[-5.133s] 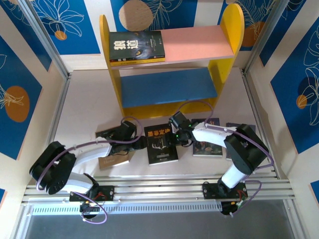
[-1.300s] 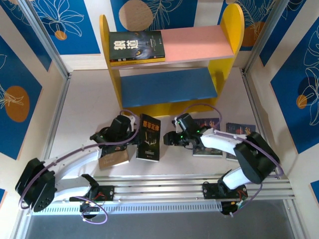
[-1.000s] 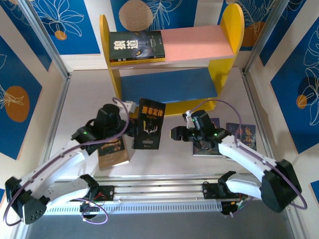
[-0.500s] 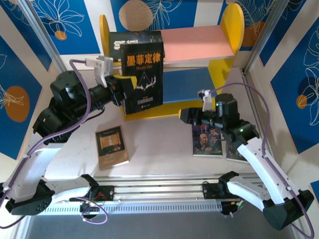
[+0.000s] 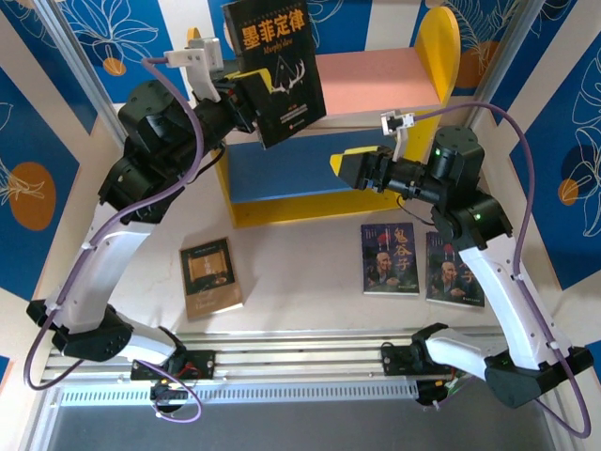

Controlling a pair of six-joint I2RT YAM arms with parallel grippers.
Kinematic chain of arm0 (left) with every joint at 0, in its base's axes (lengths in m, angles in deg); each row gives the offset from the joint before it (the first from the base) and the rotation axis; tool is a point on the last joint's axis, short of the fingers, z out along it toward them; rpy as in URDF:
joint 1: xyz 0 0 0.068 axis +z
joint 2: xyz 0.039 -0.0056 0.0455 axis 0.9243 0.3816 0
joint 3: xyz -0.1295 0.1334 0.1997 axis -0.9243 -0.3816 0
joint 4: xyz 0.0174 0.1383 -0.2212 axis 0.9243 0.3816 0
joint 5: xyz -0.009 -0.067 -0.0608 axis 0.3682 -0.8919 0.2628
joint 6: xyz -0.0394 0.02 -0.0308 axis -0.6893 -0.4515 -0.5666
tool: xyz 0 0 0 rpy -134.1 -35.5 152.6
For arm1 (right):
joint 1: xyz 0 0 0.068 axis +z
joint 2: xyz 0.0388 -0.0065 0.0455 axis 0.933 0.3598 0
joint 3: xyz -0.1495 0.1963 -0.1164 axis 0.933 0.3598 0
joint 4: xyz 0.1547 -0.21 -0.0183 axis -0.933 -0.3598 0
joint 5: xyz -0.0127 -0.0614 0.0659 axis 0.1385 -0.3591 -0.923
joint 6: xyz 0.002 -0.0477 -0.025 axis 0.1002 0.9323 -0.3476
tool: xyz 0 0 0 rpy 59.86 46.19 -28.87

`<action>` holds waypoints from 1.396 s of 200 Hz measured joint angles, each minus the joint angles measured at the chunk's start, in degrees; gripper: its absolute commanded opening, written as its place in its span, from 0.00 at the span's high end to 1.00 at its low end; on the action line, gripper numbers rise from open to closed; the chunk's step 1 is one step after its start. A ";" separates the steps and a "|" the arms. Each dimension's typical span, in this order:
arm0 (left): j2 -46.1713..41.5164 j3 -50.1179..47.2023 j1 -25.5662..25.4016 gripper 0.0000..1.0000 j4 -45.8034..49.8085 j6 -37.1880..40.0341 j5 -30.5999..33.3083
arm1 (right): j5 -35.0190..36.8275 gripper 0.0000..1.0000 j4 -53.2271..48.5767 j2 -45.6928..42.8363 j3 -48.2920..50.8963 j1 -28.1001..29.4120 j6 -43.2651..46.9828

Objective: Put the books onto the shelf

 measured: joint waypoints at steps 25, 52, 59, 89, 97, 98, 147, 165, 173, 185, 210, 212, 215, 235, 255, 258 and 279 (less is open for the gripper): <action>0.79 0.02 0.00 1.00 -3.85 -1.90 3.87 | -3.08 0.24 4.61 0.66 -0.31 0.00 -4.17; 1.09 -0.15 0.00 1.00 -7.41 -3.87 5.25 | -5.51 0.13 10.14 2.08 -1.09 0.02 -8.70; 0.96 -0.87 0.00 1.00 -8.94 -4.59 5.35 | -5.86 0.11 11.67 2.38 -1.14 0.09 -9.88; -1.42 -8.31 0.00 1.00 -16.79 -8.81 5.44 | -6.34 0.05 18.10 3.48 -1.11 0.76 -14.32; -1.73 -9.92 0.00 1.00 -18.14 -10.01 5.40 | -6.29 0.04 19.43 3.65 -1.09 1.16 -15.17; -1.77 -10.21 0.00 1.00 -18.47 -10.14 5.40 | -6.29 0.04 19.56 3.67 -1.09 1.18 -15.21; -3.54 -19.56 -0.37 1.00 -26.34 -16.04 3.58 | -4.94 0.02 25.38 3.76 0.09 3.74 -17.07; -4.04 -20.96 -0.66 1.00 -27.76 -16.90 2.73 | -4.35 0.01 26.86 3.78 1.55 4.35 -17.46; -4.35 -21.46 -0.74 1.00 -28.41 -17.09 2.47 | -4.15 0.01 27.30 3.78 2.27 4.50 -17.53; -5.09 -22.29 -0.87 1.00 -29.68 -17.16 2.19 | -3.74 0.01 27.76 3.87 3.32 4.79 -17.73; -7.30 -24.15 -1.14 1.00 -31.69 -17.75 2.19 | -3.19 0.01 28.94 4.17 5.07 5.14 -18.25; -7.48 -24.28 -1.14 1.00 -31.91 -17.81 2.16 | -3.15 0.01 28.96 4.20 5.16 5.18 -18.34; -7.67 -24.44 -1.14 1.00 -32.11 -17.99 2.16 | -3.06 0.01 29.05 4.24 5.27 5.18 -18.36; -8.72 -25.22 -1.33 1.00 -33.79 -18.62 2.19 | -2.97 0.01 30.40 4.59 5.60 5.51 -18.93; -9.09 -25.90 -1.66 1.00 -35.28 -19.06 2.16 | -2.60 0.01 32.11 4.87 5.62 5.88 -19.41; -9.09 -26.03 -1.73 1.00 -35.56 -19.08 2.16 | -2.60 0.01 32.37 4.92 5.62 5.92 -19.54; -9.09 -26.88 -1.99 1.00 -36.41 -19.71 2.19 | -2.34 0.02 34.38 5.51 5.62 6.29 -20.15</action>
